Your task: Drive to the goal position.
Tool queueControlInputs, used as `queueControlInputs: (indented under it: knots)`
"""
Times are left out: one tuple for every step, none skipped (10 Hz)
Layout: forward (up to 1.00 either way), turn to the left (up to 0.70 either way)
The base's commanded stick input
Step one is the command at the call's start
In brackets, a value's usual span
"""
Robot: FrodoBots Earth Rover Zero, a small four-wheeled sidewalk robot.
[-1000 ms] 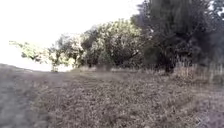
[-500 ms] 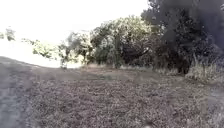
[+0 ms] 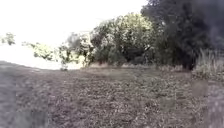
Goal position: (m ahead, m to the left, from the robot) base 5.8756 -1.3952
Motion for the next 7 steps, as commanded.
queueControlInputs:
  knots:
    - [0.7,0.0]
    - [0.7,0.0]
    - [0.7,0.0]
    - [0.7,0.0]
    - [0.7,0.0]
    - [0.7,0.0]
    - [0.7,0.0]
